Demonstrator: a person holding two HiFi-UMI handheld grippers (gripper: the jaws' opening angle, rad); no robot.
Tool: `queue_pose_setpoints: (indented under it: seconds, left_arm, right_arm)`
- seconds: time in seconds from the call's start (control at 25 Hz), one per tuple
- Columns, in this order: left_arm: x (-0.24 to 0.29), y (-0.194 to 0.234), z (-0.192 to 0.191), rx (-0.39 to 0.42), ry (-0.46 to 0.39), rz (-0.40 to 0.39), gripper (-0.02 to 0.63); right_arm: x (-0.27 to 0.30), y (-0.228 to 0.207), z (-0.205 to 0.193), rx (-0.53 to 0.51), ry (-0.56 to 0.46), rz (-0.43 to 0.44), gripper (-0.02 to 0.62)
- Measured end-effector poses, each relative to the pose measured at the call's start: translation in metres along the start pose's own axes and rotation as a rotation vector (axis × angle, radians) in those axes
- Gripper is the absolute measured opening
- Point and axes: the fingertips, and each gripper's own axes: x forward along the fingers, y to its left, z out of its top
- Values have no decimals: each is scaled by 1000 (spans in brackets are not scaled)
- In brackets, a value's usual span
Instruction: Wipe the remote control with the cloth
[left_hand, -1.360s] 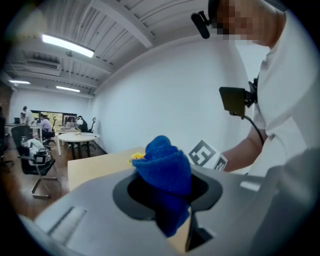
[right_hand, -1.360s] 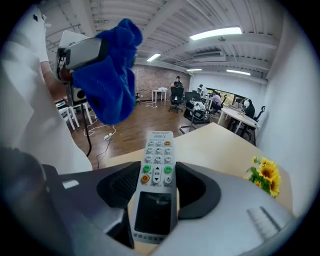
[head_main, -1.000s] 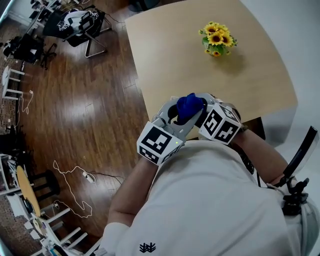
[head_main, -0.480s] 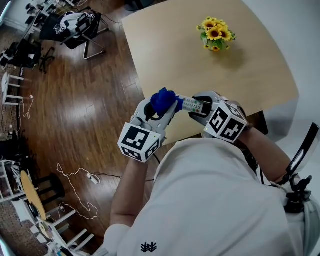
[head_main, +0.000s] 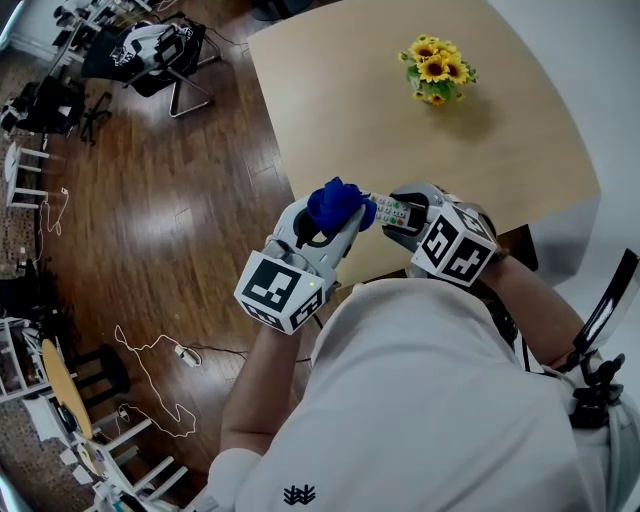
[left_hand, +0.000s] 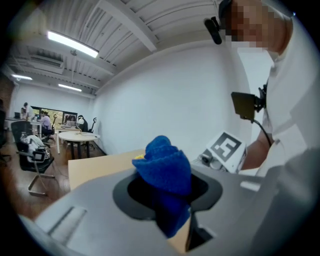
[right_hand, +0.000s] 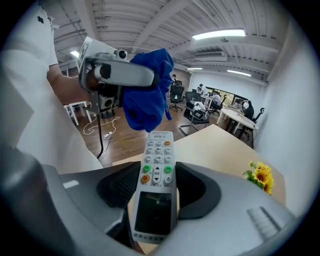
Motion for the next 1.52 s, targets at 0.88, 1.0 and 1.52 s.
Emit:
queue_pose_setpoints:
  seconds: [0.88, 1.0, 1.52]
  left_arm:
    - [20, -12, -26, 15, 72, -49, 146]
    - [12, 6, -29, 8, 73, -1, 146]
    - [14, -22, -8, 2, 18, -70, 146]
  right_arm:
    - [-1, 9, 15, -18, -30, 18, 219]
    - [-2, 7, 9, -7, -22, 14, 219]
    - [1, 3, 2, 7, -7, 3, 219]
